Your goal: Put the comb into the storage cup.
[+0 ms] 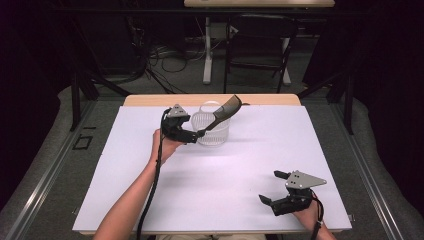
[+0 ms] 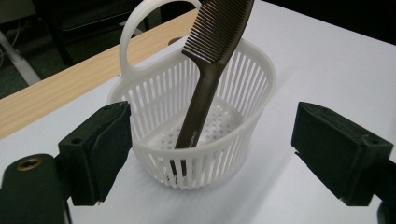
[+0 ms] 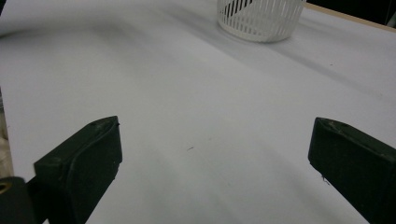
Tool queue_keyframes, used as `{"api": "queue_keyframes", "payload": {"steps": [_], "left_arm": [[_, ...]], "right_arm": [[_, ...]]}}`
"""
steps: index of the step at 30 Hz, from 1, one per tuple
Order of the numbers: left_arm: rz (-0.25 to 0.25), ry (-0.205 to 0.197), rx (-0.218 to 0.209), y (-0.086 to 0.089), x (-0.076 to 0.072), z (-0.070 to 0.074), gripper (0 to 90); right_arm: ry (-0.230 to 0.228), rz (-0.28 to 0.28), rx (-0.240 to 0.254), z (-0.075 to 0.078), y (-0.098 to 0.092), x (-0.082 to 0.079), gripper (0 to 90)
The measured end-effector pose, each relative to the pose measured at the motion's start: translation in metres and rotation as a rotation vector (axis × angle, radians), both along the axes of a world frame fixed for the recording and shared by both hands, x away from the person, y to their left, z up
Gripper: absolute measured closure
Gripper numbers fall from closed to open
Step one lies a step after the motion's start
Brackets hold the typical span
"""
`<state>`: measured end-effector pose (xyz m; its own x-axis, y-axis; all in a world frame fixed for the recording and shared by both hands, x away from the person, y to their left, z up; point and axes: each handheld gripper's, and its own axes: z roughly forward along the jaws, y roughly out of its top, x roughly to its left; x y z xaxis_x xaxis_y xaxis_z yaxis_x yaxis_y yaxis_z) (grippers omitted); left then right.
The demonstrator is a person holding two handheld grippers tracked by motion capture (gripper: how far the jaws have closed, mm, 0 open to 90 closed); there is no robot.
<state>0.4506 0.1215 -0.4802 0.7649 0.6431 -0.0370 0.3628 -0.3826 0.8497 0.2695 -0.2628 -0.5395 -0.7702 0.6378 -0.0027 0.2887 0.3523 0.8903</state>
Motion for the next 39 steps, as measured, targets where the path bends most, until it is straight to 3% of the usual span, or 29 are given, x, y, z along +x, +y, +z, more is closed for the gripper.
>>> {"api": "queue_keyframes", "payload": {"steps": [17, 30, 39], "left_arm": [[0.037, 0.011, 0.032, 0.022, -0.026, -0.003, 0.1], [0.059, -0.012, 0.056, 0.037, -0.053, -0.003, 0.0], [0.076, -0.005, 0.072, 0.049, -0.069, -0.008, 0.0]], "right_arm": [[-0.003, 0.006, -0.003, 0.001, 0.002, 0.000, 2.4], [-0.006, 0.002, 0.000, 0.002, 0.002, -0.003, 1.7], [-0.005, -0.005, -0.003, 0.003, 0.001, -0.005, 1.7]]}}
